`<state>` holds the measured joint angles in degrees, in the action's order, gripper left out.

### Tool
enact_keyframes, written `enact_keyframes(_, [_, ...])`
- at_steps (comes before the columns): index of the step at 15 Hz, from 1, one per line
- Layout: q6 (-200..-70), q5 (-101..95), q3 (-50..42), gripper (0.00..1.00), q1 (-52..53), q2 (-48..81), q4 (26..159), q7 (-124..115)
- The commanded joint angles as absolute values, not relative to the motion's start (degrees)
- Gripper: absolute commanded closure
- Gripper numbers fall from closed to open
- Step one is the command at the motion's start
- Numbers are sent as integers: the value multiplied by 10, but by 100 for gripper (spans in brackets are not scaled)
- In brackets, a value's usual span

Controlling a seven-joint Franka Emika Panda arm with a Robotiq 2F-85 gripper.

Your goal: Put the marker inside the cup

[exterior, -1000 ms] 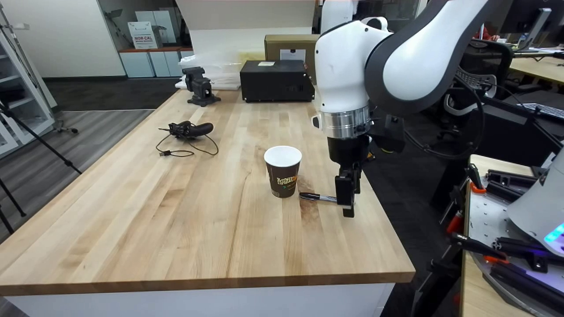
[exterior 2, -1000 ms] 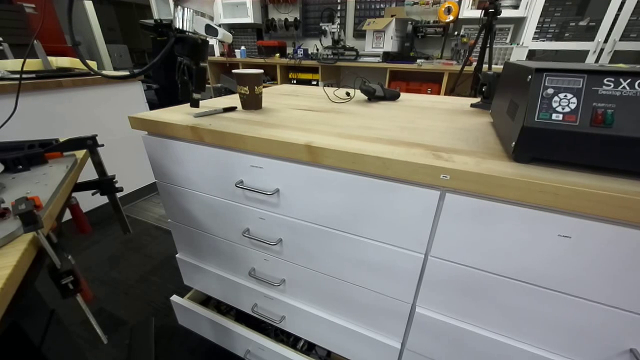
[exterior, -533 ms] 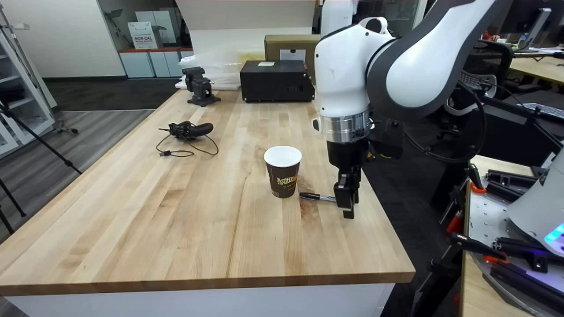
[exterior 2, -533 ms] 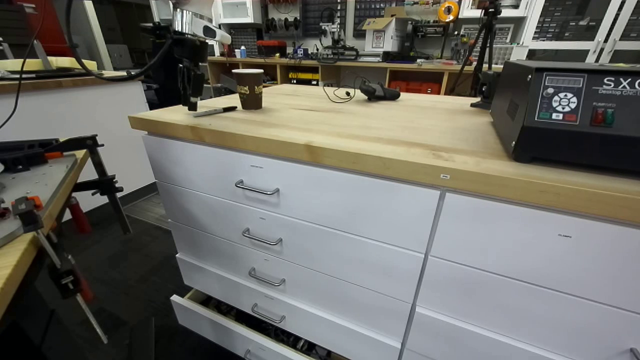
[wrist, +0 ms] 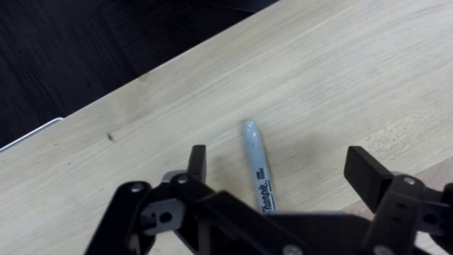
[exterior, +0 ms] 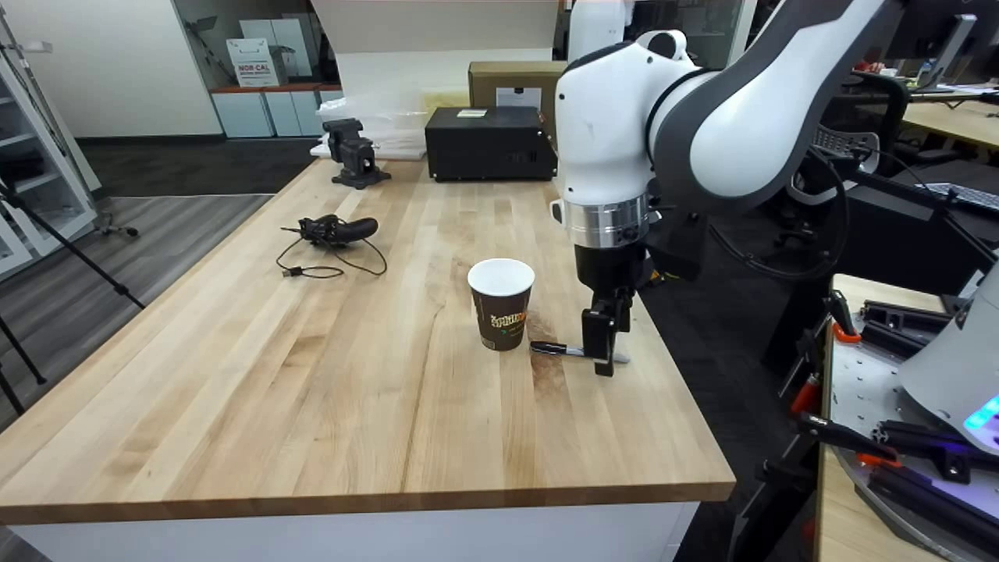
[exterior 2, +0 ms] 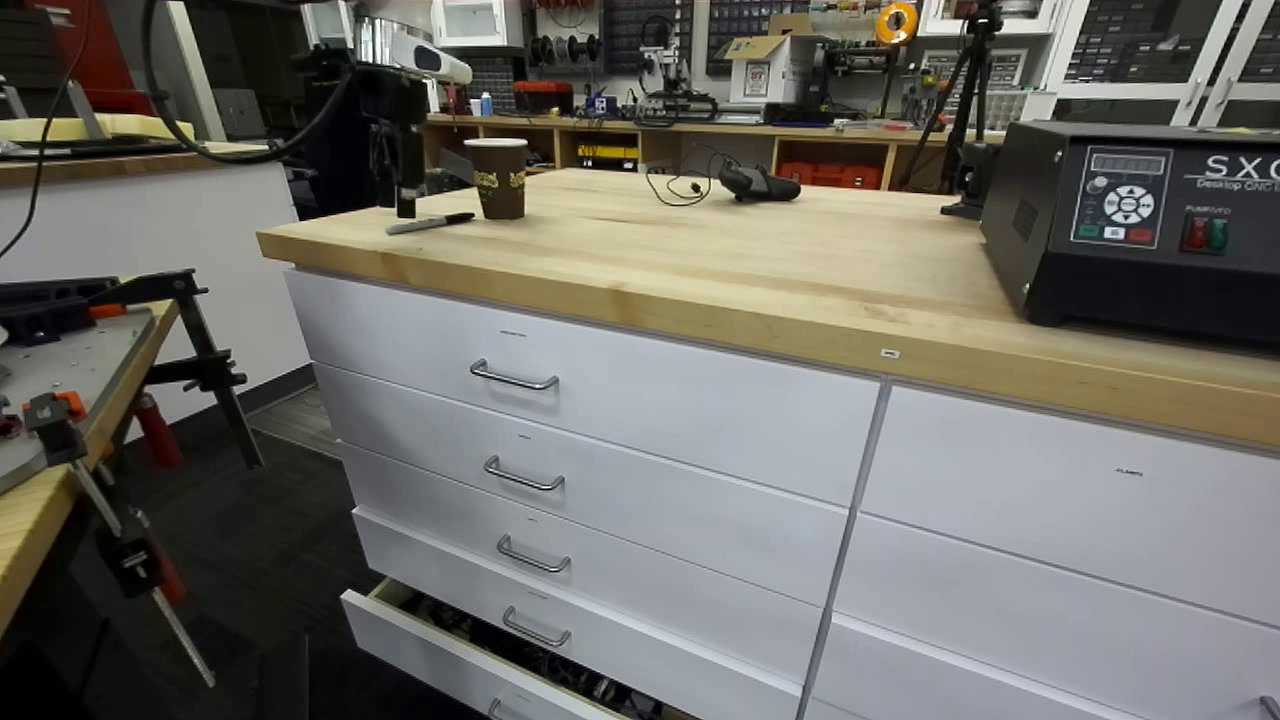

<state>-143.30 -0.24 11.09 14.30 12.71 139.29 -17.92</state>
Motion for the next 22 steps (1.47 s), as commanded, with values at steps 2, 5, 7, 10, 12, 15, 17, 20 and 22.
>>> enact_keyframes(2, [-1444,-48,90,28,155,124,1386,-224])
enact_keyframes(5, [-1444,-53,89,47,155,128,1381,-230])
enact_keyframes(7, [-1443,-54,90,11,155,129,1380,-235])
enact_keyframes(10, [-1445,-58,89,1,157,133,1378,-242])
enact_keyframes(12, [-1447,-58,90,19,158,136,1376,-242])
enact_keyframes(15, [-1451,-55,91,38,160,142,1372,-239])
enact_keyframes(17, [-1451,-54,92,49,161,149,1369,-236])
enact_keyframes(20, [-1453,-52,91,71,164,159,1363,-234])
enact_keyframes(22, [-1453,-52,89,84,166,166,1359,-234])
